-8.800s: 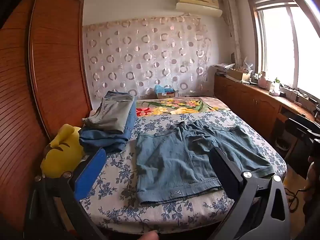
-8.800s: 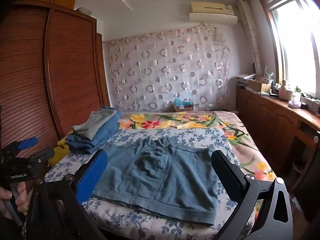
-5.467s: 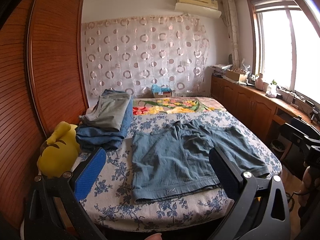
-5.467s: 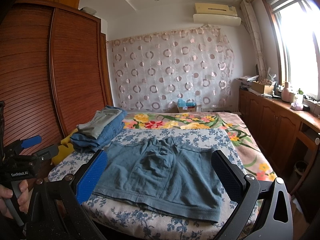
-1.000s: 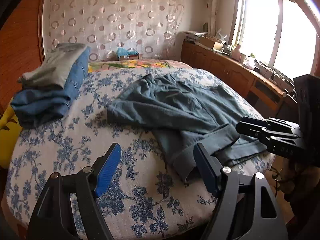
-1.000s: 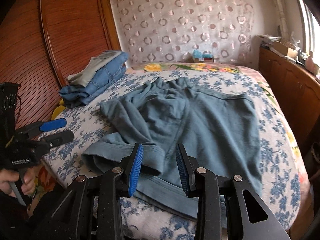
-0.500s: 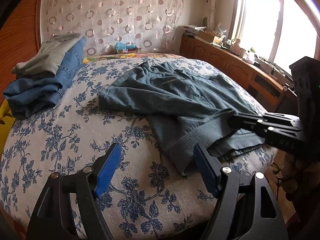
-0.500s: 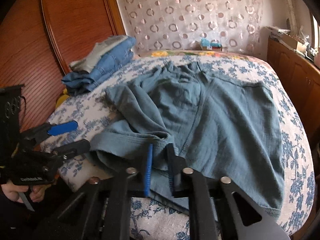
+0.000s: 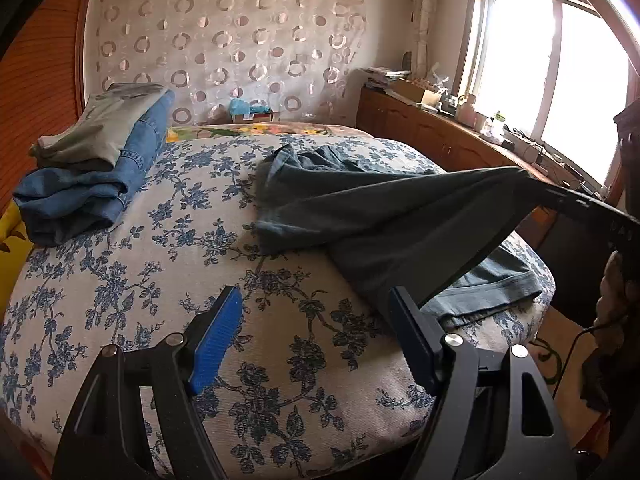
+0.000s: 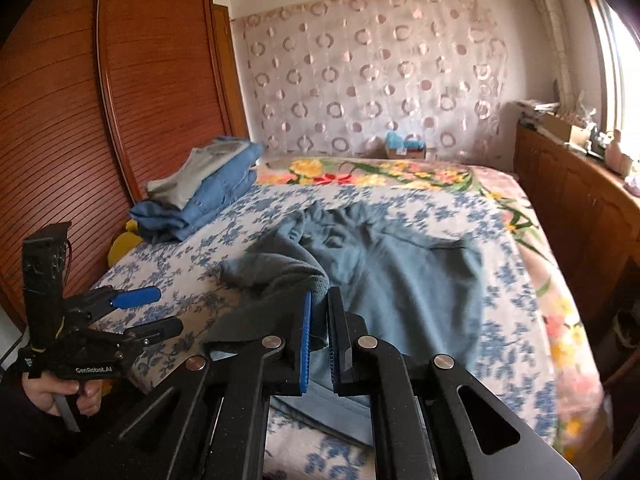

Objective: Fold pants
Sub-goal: 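Lift the hem with both grippers and fold it over toward the waistband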

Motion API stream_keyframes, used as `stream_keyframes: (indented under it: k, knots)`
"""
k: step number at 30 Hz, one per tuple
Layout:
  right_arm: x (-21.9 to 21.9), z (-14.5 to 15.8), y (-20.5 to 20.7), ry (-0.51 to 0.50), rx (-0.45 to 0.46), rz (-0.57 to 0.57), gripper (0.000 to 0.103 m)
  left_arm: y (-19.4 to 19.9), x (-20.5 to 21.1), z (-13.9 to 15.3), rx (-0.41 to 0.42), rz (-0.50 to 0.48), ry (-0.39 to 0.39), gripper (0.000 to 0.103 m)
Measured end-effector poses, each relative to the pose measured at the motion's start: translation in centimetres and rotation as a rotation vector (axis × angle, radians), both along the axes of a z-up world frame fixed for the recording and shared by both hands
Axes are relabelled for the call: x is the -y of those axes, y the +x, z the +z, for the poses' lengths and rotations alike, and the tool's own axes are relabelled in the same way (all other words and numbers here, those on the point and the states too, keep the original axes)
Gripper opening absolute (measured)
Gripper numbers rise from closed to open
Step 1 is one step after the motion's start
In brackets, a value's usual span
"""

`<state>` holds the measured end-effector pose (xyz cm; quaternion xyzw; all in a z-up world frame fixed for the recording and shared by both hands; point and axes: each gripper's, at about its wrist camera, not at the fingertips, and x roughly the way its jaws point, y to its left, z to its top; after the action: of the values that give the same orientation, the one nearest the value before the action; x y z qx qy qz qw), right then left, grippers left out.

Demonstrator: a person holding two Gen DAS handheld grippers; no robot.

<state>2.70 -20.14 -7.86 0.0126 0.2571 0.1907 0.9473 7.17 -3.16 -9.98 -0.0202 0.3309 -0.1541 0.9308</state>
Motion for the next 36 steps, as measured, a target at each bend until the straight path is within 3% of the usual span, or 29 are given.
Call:
stream_keyframes:
  k: [22,28,35,36]
  knots:
    - [5.5,-1.7,-4.3,0.0,-0.076,-0.126,0.007,0.1,3.0,0.1,0.017,-0.041,0.037,0.076]
    - [5.8,-3.6,-3.4,-0.013,-0.156,-0.151,0.007,-0.2,2.9,0.2,0.073,-0.005,0.043,0.076]
    - [6.0,-4.3,-2.4,-0.013,-0.205,-0.161,0.008,-0.2,2.9,0.1,0.074,-0.003,0.047,0.076]
    - [6.2,-4.2,-2.6,-0.014,-0.2,-0.164,0.014,-0.1,2.9,0.1,0.071,-0.003,0.047,0.076]
